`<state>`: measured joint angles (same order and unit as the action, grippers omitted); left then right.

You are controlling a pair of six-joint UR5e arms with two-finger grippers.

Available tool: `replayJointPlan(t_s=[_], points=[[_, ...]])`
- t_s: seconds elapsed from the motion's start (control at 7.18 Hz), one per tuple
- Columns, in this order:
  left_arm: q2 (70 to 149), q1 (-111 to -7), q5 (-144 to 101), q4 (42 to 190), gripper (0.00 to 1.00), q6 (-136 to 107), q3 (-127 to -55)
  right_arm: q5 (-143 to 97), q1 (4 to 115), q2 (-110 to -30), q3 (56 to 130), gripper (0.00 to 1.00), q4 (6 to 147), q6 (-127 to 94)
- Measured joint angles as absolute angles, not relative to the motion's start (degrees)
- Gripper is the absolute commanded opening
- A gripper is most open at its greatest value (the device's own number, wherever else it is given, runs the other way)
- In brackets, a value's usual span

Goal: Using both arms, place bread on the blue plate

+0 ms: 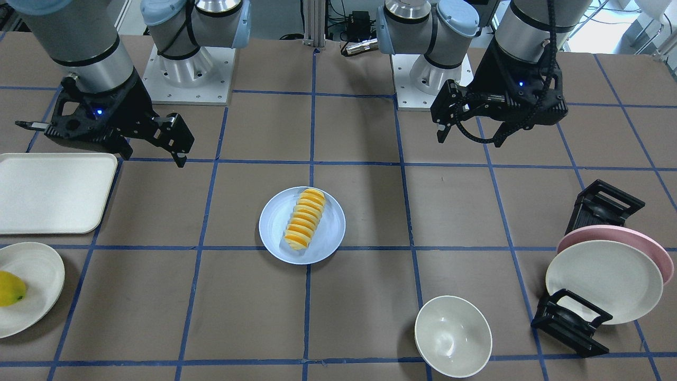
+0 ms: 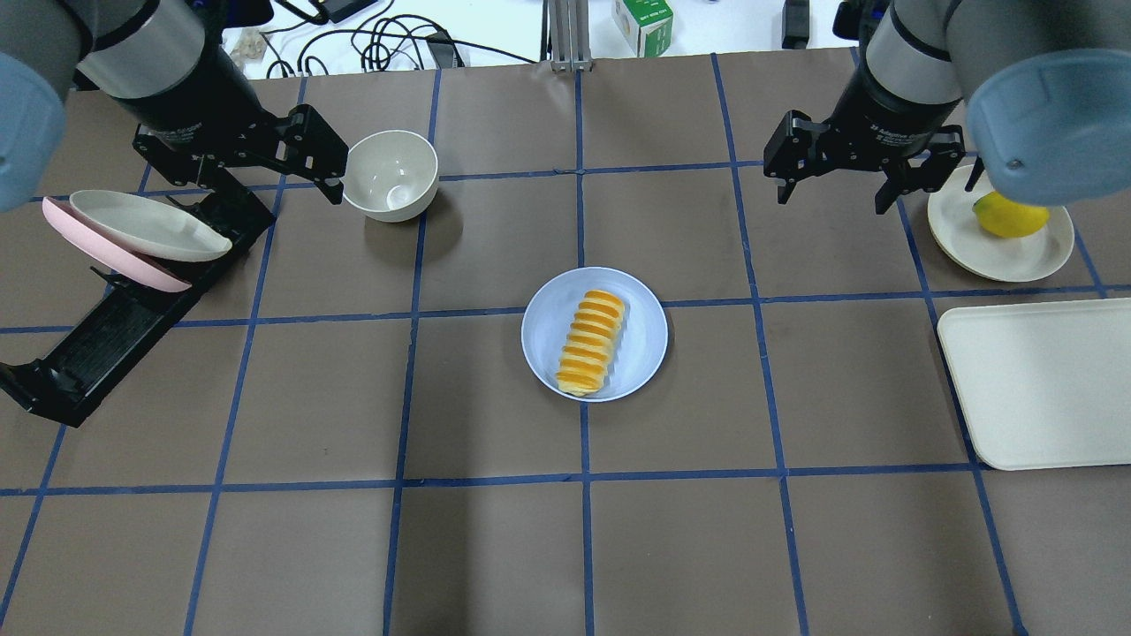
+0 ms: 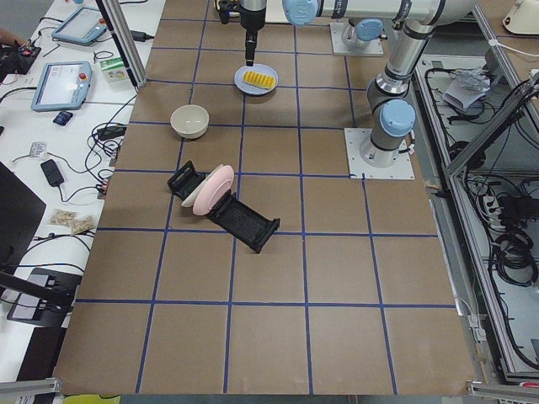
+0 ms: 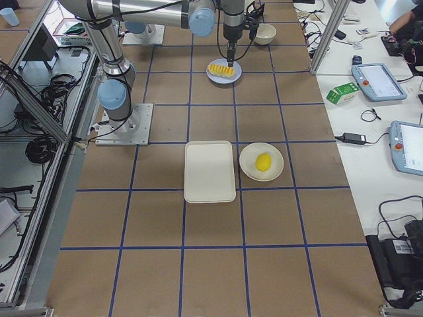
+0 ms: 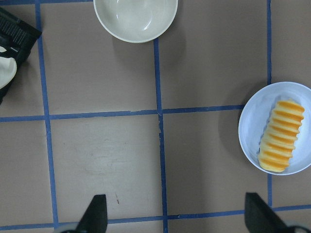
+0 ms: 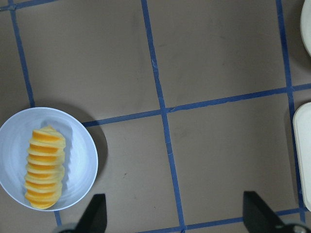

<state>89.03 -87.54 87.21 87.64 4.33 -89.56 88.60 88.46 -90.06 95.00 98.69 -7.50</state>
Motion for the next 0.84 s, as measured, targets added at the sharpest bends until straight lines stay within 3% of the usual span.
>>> replayJointPlan(t_s=[0.84], points=[[89.2,-87.5,89.6,88.9,1.00,2.7,-88.6,88.8,88.7,-93.2,94.7,1.00,89.7,1.0]])
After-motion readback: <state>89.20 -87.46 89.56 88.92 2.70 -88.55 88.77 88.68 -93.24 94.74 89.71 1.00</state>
